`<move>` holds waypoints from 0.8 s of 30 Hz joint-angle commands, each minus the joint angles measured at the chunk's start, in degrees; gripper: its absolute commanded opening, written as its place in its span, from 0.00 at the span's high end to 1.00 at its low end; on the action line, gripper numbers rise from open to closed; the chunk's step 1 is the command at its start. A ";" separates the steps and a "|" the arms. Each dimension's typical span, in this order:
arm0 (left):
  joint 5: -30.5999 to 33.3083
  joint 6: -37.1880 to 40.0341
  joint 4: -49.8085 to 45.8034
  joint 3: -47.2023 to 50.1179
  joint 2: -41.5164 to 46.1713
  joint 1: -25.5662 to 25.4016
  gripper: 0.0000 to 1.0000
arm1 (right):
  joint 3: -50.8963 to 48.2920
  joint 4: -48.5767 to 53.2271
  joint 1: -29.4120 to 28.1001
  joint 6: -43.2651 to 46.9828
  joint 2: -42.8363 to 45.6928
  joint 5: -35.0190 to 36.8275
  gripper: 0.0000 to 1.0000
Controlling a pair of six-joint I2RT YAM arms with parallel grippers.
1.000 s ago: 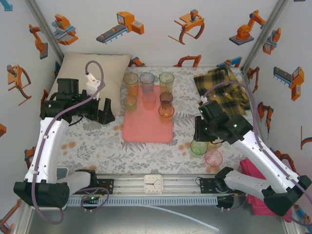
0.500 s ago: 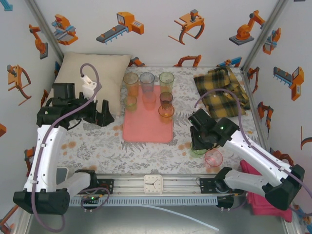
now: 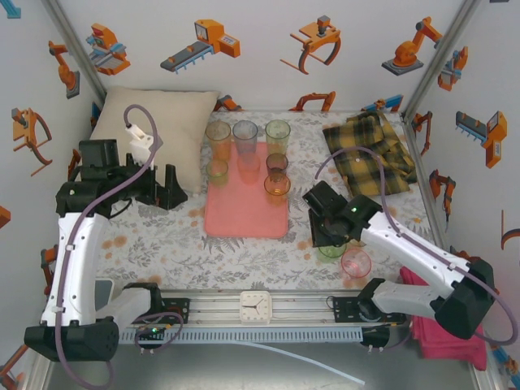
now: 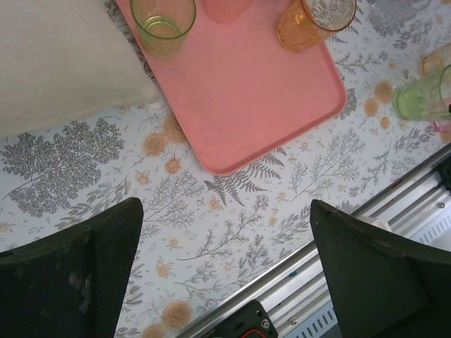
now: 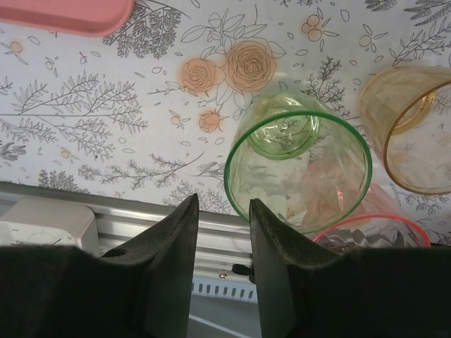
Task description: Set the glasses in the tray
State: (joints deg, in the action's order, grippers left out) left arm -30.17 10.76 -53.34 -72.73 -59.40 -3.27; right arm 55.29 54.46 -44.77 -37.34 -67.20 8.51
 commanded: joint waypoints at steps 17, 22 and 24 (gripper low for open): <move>-2.87 -1.81 1.18 0.71 0.31 1.82 0.06 | -2.28 -6.18 -0.40 2.10 -6.43 3.56 0.66; -3.21 -2.13 1.05 0.57 0.72 2.30 0.06 | -3.28 -7.68 -0.40 1.94 -6.84 3.35 0.68; -3.26 -2.19 1.07 0.66 0.71 2.46 0.06 | -3.34 -7.96 -0.40 1.98 -7.24 3.43 0.70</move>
State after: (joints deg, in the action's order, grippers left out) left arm -31.59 9.61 -53.12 -72.44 -59.44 -1.28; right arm 52.64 47.79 -44.77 -35.97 -73.97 10.83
